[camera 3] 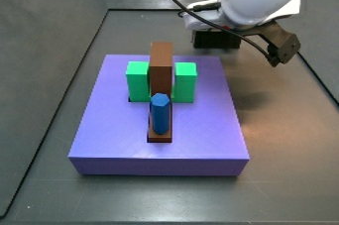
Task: Pick up the red object. Move up. Place the red object on the fixture. Regrasp the red object. Move to above the board. Insert the red object.
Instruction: Regrasp the red object.
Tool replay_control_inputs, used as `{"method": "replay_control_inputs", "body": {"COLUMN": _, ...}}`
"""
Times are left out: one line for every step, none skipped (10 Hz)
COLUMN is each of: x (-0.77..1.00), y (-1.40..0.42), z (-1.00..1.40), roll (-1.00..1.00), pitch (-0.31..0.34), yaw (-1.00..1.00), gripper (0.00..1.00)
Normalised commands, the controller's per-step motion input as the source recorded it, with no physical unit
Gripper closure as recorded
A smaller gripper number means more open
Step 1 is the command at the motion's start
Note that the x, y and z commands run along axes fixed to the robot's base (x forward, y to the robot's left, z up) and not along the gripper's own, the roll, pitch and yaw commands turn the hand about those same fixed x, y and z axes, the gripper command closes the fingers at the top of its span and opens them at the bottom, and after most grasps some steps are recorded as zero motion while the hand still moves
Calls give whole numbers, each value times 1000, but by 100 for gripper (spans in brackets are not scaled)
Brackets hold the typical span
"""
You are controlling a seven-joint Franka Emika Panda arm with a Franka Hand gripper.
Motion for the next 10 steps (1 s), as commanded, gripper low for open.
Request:
{"method": "replay_control_inputs", "body": {"x": 0, "y": 0, "z": -183, "roll": 160, "pitch": 51, "yaw": -49, "gripper": 0}}
{"method": "replay_control_inputs", "body": {"x": 0, "y": 0, "z": -223, "roll": 217, "pitch": 106, "yaw": -69, "gripper": 0}}
{"method": "replay_control_inputs", "body": {"x": 91, "y": -9, "z": -257, "roll": 443, "pitch": 223, "yaw": -31, "gripper": 0}}
{"method": "replay_control_inputs", "body": {"x": 114, "y": 0, "z": -263, "roll": 451, "pitch": 269, "yaw": -37, "gripper": 0}}
{"method": "replay_control_inputs", "body": {"x": 100, "y": 0, "z": -174, "roll": 274, "pitch": 209, "yaw": -51, "gripper": 0}}
{"method": "replay_control_inputs", "body": {"x": 3, "y": 0, "z": -103, "roll": 54, "pitch": 71, "yaw": 0, "gripper": 0}}
{"method": "replay_control_inputs", "body": {"x": 11, "y": 0, "z": -97, "roll": 0, "pitch": 11, "yaw": 0, "gripper": 0}}
{"method": "replay_control_inputs", "body": {"x": 0, "y": 0, "z": -94, "roll": 0, "pitch": 20, "yaw": 0, "gripper": 0}}
{"method": "replay_control_inputs", "body": {"x": 0, "y": 17, "z": -111, "roll": 0, "pitch": 26, "yaw": 0, "gripper": 0}}
{"method": "replay_control_inputs", "body": {"x": 0, "y": 63, "z": -26, "roll": -229, "pitch": 0, "yaw": 0, "gripper": 0}}
